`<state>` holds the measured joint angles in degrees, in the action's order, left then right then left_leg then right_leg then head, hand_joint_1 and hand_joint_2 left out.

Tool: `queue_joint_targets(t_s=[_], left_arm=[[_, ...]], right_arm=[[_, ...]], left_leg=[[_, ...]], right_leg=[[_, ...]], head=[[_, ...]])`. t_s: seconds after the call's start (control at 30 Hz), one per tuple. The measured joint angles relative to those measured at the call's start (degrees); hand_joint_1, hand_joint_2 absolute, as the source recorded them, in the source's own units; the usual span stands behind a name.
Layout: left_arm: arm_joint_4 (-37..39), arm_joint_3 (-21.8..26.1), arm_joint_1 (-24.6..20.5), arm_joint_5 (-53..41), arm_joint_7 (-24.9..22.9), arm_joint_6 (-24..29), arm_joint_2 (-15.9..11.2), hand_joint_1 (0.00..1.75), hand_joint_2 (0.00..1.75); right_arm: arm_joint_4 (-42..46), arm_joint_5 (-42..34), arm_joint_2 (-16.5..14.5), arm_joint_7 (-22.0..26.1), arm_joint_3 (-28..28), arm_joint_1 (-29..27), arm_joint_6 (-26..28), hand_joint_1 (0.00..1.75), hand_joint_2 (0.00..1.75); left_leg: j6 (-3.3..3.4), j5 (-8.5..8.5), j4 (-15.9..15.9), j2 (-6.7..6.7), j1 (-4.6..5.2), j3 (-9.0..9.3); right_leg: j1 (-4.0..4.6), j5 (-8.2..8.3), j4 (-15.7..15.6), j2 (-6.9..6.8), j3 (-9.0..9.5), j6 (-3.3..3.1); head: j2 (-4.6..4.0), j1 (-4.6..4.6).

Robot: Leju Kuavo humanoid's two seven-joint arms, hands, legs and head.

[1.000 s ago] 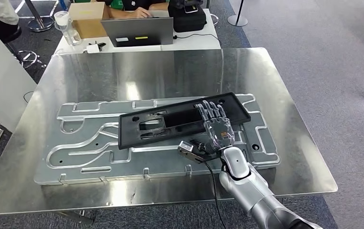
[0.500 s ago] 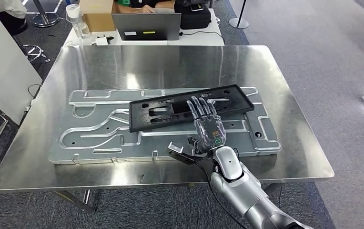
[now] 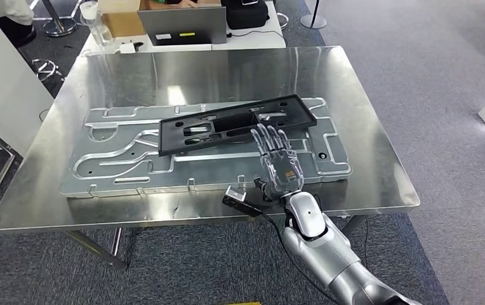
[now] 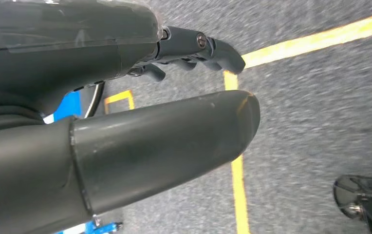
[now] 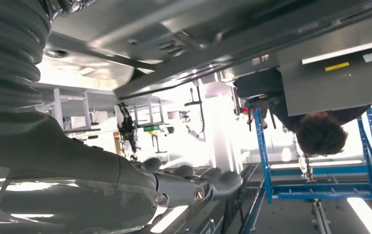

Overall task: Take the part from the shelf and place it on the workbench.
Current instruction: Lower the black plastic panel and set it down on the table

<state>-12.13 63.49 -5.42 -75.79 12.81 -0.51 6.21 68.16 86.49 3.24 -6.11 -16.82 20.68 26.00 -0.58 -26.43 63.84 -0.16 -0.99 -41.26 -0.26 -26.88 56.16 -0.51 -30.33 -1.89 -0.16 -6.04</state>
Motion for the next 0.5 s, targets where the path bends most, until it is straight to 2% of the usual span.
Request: queue_joint_targets(t_s=[0.03, 0.07, 0.1, 0.13, 0.17, 0.2, 0.27, 0.3, 0.33, 0.4, 0.43, 0.47, 0.5], left_arm=[[0.0, 0.0, 0.0, 0.1, 0.0, 0.0, 0.0, 0.0, 0.0], [0.0, 0.0, 0.0, 0.1, 0.0, 0.0, 0.0, 0.0, 0.0], [0.0, 0.0, 0.0, 0.2, 0.0, 0.0, -0.1, 0.0, 0.0], [0.0, 0.0, 0.0, 0.3, 0.0, 0.0, -0.1, 0.0, 0.0], [0.0, 0.1, 0.0, 0.4, 0.0, 0.0, -0.1, 0.0, 0.0], [0.0, 0.1, -0.1, 0.5, 0.0, 0.0, -0.1, 0.0, 0.0], [0.0, 0.3, -0.2, 0.8, 0.0, 0.1, -0.1, 0.0, 0.0], [0.0, 0.4, -0.3, 0.9, 0.0, 0.1, -0.1, 0.0, 0.0], [0.0, 0.4, -0.3, 1.0, 0.0, 0.2, -0.1, 0.0, 0.0], [0.0, 0.7, -0.3, 1.3, 0.0, 0.2, -0.1, 0.0, 0.0], [0.0, 0.9, -0.3, 1.4, 0.0, 0.3, -0.1, 0.0, 0.0], [0.0, 1.1, -0.3, 1.6, -0.1, 0.3, -0.1, 0.0, 0.0], [0.0, 1.3, -0.4, 1.8, -0.1, 0.4, 0.0, 0.0, 0.0]], right_arm=[[0.2, 0.0, 0.0, 0.0, -0.1, -0.1, -0.1, 0.0, 1.75], [0.3, 0.1, 0.0, 0.0, -0.2, -0.3, -0.2, 0.0, 1.75], [0.5, 0.1, 0.0, 0.0, -0.4, -0.4, -0.4, 0.0, 1.75], [0.6, 0.2, 0.0, 0.0, -0.6, -0.6, -0.5, 0.0, 1.75], [0.9, 0.2, 0.0, 0.0, -0.8, -0.8, -0.6, 0.0, 1.75], [1.4, 0.3, 0.0, 0.1, -1.2, -0.9, -0.7, 0.0, 1.75], [2.6, 0.4, -0.1, 0.1, -2.0, -1.2, -0.6, 0.0, 1.75], [3.3, 0.5, -0.1, 0.1, -2.4, -1.4, -0.5, 0.0, 1.75], [4.0, 0.7, -0.2, 0.2, -2.9, -1.6, -0.4, 0.0, 1.75], [5.2, 0.9, -0.4, 0.2, -3.9, -2.2, -0.1, 0.0, 1.75], [5.8, 1.0, -0.4, 0.3, -4.4, -2.5, 0.1, 0.0, 1.75], [6.4, 1.1, -0.4, 0.3, -4.9, -2.8, 0.3, 0.0, 1.75], [7.2, 1.2, -0.5, 0.4, -5.5, -3.2, 0.6, 0.0, 1.75]], left_leg=[[-0.15, -2.87, 3.9, 0.0, -0.04, -0.81], [-0.33, -4.58, 7.6, 0.01, -0.07, -1.33], [-0.48, -4.96, 10.2, 0.01, -0.09, -1.25], [-0.58, -4.08, 10.9, 0.01, -0.11, -0.3], [-0.6, -2.59, 9.4, 0.02, -0.14, 1.65], [-0.55, -1.43, 6.2, 0.03, -0.16, 4.43], [-0.24, -1.71, -1.7, -0.03, 0.03, 10.13], [-0.03, -2.41, -4.3, -0.08, 0.17, 11.71], [0.23, -2.95, -5.6, -0.13, 0.35, 12.34], [1.08, -2.34, -6.1, 0.0, 0.27, 11.88], [1.69, -1.81, -6.3, 0.14, 0.15, 11.52], [2.27, -1.2, -6.5, 0.31, 0.0, 11.03], [2.68, -0.59, -6.5, 0.46, -0.08, 10.46]], right_leg=[[0.05, 0.61, 0.1, -0.03, -0.83, -0.18], [0.1, 1.19, 0.2, -0.08, -1.71, -0.17], [0.11, 1.72, 0.5, -0.12, -2.64, -0.11], [0.09, 2.19, 0.8, -0.17, -3.59, 0.0], [0.05, 2.6, 1.2, -0.2, -4.51, 0.15], [0.01, 2.93, 1.7, -0.21, -5.33, 0.35], [0.11, 3.49, 2.5, -0.24, -6.66, 0.87], [0.15, 3.84, 2.8, -0.29, -7.03, 1.18], [0.17, 4.26, 2.8, -0.33, -7.26, 1.5], [0.12, 4.72, 2.9, -0.26, -7.48, 2.19], [0.08, 3.75, 3.5, -0.1, -7.81, 2.51], [0.04, 1.69, 5.3, 0.08, -8.4, 2.81], [-0.12, -1.21, 8.1, 0.25, -9.25, 3.06]], head=[[0.01, 0.01], [0.01, 0.01], [0.01, 0.01], [0.01, 0.01], [0.0, 0.02], [-0.01, 0.02], [-0.02, 0.02], [-0.01, 0.01], [-0.01, 0.01], [0.0, 0.0], [0.0, -0.03], [0.0, -0.06], [0.0, -0.07]])
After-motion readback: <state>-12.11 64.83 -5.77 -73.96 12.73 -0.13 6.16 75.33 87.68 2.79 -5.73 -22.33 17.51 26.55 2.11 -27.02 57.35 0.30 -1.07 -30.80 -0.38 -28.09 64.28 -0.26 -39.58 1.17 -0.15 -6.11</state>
